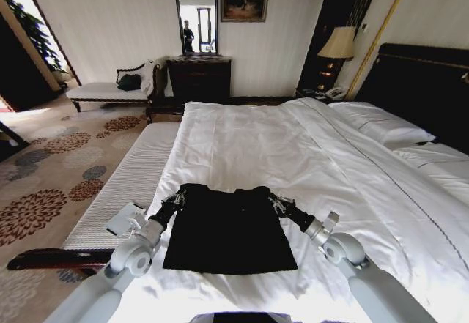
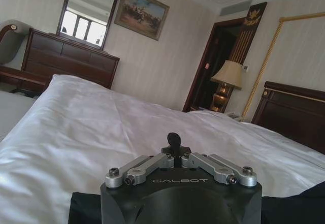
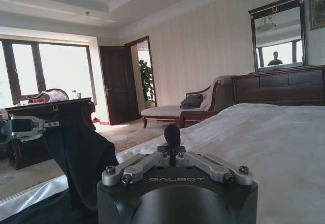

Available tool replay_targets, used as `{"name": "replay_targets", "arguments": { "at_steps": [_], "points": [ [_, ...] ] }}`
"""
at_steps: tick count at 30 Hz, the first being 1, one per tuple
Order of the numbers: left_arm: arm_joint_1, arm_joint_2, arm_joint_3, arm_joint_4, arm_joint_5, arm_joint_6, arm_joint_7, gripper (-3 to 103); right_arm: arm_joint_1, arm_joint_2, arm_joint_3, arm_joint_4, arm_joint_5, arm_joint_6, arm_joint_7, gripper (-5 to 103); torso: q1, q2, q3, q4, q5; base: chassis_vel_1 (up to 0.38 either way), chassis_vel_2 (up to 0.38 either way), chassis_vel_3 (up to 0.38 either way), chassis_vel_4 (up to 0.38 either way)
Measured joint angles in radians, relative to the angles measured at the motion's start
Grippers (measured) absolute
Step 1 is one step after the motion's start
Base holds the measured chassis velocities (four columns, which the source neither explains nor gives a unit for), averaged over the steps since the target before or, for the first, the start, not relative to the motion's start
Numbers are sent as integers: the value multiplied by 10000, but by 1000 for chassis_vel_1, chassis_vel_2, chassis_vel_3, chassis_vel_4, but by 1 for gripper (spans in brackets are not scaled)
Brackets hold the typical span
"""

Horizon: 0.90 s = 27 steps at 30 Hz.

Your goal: Fold the clothes on the bed.

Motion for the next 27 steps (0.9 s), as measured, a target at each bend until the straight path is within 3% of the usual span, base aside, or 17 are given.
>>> {"name": "replay_targets", "arguments": {
  "at_steps": [15, 27],
  "points": [
    [1515, -592, -651, -594, 651, -257, 188, 1, -1272, 461, 460, 311, -771, 529, -309, 0, 1, 0, 0, 2, 0, 0, 0, 0, 0],
    [1992, -900, -727, -296, 1162, -528, 386, 1, -1801, 722, 669, 107, -1123, 976, -577, 0, 1, -2, 1, 2, 0, 0, 0, 0, 0]
  ]
}}
